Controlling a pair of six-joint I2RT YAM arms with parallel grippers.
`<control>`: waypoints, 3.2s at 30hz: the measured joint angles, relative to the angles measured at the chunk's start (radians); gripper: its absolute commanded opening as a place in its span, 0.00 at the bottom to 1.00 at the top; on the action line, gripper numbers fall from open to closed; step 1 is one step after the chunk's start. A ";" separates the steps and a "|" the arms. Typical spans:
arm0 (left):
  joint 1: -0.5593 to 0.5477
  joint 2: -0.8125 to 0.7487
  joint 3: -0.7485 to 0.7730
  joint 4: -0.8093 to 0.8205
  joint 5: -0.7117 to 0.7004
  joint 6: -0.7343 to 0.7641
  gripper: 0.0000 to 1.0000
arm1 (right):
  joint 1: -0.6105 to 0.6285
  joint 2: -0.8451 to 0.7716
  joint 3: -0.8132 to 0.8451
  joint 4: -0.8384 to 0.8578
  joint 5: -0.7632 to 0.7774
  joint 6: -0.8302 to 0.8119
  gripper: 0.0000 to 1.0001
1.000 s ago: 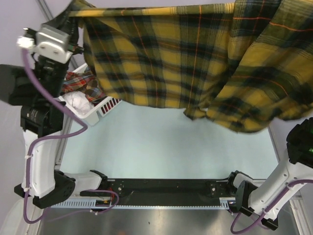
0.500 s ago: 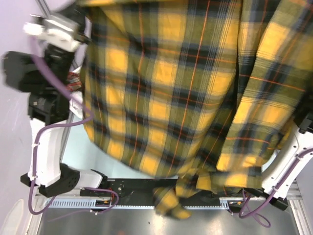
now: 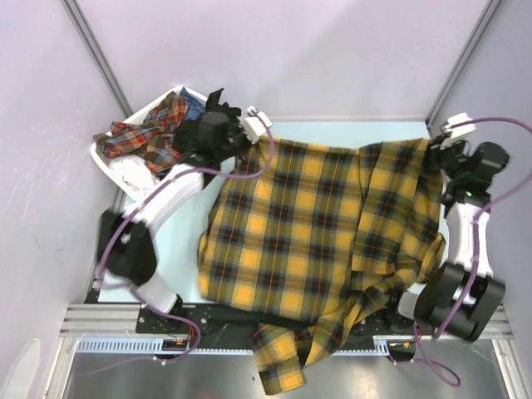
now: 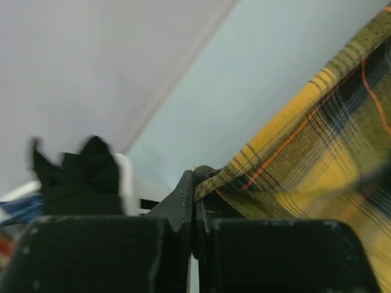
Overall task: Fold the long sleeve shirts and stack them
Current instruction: Flatten the shirt out
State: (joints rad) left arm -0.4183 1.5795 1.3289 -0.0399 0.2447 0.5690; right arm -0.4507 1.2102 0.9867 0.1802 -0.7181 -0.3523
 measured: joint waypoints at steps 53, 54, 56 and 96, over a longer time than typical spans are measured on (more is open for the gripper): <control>0.101 0.560 0.622 -0.360 0.217 0.155 0.95 | 0.116 0.670 0.679 -0.868 0.229 0.038 0.82; 0.101 0.556 0.622 -0.372 0.228 0.148 0.94 | 0.114 0.665 0.633 -0.877 0.222 0.065 0.82; 0.101 0.547 0.610 -0.393 0.241 0.129 0.92 | 0.108 0.663 0.561 -0.901 0.211 0.100 0.80; 0.140 0.659 0.670 -0.300 -0.027 -0.143 0.88 | 0.095 0.477 0.212 -0.882 0.011 0.276 0.00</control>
State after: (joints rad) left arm -0.2787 2.2383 1.9991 -0.3401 0.2173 0.4255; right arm -0.3553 1.6875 1.1988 -0.7017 -0.7067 -0.0761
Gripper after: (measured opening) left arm 0.842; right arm 0.009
